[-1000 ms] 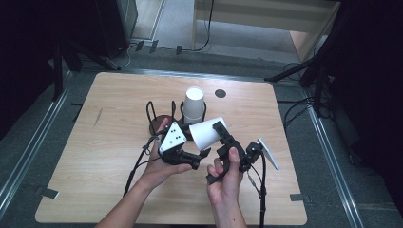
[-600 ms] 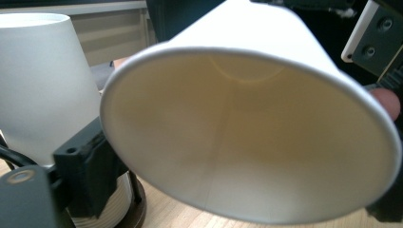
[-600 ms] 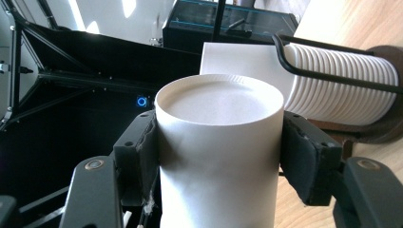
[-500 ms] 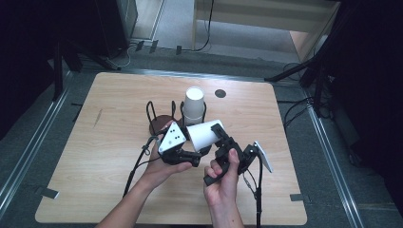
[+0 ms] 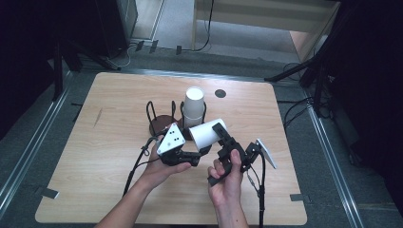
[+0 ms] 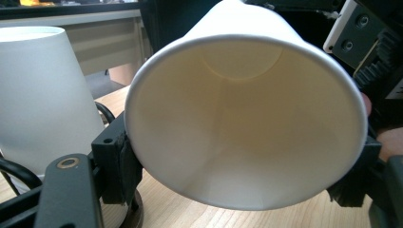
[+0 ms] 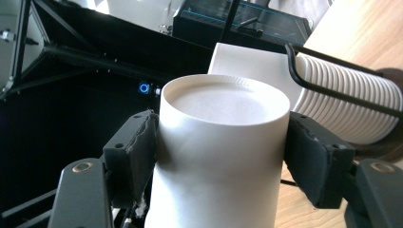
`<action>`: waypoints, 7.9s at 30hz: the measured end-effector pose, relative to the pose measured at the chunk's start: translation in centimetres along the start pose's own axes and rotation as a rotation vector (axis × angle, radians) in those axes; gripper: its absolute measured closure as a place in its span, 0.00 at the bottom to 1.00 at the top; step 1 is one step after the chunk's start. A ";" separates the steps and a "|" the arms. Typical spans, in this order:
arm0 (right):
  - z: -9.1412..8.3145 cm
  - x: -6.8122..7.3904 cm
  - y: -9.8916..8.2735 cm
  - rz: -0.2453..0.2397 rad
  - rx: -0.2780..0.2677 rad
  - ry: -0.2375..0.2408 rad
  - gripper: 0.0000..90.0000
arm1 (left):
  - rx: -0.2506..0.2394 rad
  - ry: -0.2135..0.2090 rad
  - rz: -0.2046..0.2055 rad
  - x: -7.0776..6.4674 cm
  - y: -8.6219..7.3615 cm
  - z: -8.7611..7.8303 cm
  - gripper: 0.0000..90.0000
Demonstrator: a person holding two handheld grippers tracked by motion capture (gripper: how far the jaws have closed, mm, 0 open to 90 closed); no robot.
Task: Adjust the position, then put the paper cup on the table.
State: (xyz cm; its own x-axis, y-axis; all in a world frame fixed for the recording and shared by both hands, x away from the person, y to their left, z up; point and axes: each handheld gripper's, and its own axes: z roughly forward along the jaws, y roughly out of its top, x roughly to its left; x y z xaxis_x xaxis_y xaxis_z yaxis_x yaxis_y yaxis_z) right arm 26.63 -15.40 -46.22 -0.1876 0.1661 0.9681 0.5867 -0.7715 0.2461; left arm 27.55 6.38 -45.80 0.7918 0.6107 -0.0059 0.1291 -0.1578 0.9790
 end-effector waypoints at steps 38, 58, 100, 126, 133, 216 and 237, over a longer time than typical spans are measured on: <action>-3.0 5.1 3.3 -1.337 0.260 -0.298 0.20 | 0.138 -0.013 0.032 2.4 -0.2 -1.4 0.27; -0.4 5.2 2.4 -1.868 0.487 -0.326 0.15 | 0.167 -0.011 0.059 2.8 -0.1 -1.9 0.28; 2.2 3.5 -0.1 -2.354 0.773 -0.122 0.29 | 0.225 -0.077 0.121 1.6 0.1 -1.3 0.28; 1.4 3.1 1.0 -2.299 0.712 -0.167 0.37 | 0.160 -0.110 0.023 2.9 0.4 -2.3 0.09; 1.0 3.5 1.8 -2.253 0.644 -0.191 0.37 | 0.134 -0.098 -0.015 3.6 0.4 -3.0 0.08; 1.8 1.0 -2.0 -1.338 -0.083 -0.120 0.37 | -0.028 -0.089 -0.153 2.2 7.5 -0.2 0.16; 2.6 2.0 -2.5 -1.368 0.045 -0.158 0.27 | 0.054 -0.040 -0.051 1.7 7.4 0.0 0.33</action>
State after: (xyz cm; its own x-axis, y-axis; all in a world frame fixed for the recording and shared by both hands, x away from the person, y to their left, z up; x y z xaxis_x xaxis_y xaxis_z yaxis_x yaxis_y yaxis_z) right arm 26.83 -11.62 -44.80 -0.5419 0.8390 -0.0500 0.0343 0.0816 0.9961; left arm 29.85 6.28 -38.57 0.8063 0.5880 -0.0644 0.2009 -0.1698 0.9648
